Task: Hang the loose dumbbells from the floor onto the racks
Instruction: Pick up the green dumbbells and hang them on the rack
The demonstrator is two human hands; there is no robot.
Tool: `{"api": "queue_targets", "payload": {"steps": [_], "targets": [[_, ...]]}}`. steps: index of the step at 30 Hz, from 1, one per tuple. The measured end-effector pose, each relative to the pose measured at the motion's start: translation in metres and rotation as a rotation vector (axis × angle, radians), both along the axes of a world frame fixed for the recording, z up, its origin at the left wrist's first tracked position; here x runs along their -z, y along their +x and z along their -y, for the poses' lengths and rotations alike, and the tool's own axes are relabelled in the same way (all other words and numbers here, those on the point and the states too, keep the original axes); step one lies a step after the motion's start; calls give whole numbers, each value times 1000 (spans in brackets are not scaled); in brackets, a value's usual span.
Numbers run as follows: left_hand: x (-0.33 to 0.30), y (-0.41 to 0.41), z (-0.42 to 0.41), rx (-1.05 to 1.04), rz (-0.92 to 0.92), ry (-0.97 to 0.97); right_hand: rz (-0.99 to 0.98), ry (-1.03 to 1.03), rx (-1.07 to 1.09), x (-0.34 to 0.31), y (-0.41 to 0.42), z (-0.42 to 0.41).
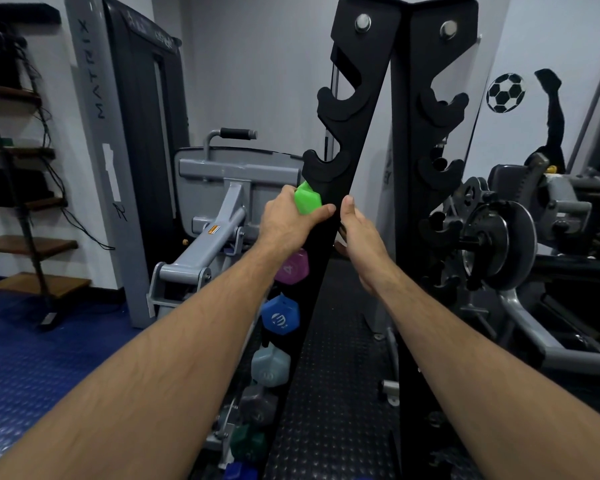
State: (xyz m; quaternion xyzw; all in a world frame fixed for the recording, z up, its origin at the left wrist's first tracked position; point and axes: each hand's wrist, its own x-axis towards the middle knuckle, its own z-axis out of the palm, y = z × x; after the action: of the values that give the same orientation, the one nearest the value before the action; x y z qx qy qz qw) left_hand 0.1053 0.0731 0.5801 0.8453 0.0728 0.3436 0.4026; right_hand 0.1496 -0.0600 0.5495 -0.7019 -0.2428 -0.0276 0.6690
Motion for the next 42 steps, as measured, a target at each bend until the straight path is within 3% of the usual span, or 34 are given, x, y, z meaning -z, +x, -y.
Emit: {"api": "queue_targets", "payload": {"steps": [9, 17, 28, 33, 42], "targets": [[1, -12, 6, 149, 49, -169, 72, -77, 31, -6, -11, 4], [36, -28, 6, 159, 172, -188, 69, -103, 45, 3, -22, 12], [135, -78, 9, 36, 250, -213, -29, -134, 21, 95, -59, 41], [217, -103, 15, -59, 171, -285, -157, -203, 36, 161, -80, 54], [374, -130, 34, -67, -221, -374, -380, -310, 22, 285, -105, 75]]}}
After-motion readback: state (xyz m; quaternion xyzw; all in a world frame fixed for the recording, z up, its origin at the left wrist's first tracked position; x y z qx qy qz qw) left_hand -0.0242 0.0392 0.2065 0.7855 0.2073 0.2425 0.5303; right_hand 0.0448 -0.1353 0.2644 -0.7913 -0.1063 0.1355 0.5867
